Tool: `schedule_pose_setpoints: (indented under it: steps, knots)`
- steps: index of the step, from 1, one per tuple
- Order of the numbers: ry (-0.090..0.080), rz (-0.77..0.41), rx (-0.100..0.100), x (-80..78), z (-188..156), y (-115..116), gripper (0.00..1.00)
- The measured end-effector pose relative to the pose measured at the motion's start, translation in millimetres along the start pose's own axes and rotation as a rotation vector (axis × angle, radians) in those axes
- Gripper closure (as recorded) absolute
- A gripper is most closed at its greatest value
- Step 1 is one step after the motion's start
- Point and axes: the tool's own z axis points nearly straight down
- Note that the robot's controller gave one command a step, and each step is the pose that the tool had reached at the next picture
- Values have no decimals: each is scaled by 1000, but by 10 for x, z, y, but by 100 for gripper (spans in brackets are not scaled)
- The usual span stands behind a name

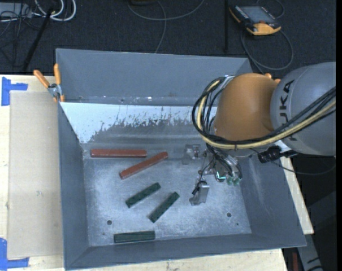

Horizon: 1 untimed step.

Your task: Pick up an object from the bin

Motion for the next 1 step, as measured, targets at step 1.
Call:
schedule_pose_setpoints:
  steps: [1]
  knots:
    - [-6, -90, 0, 236, 981, 583, 0]
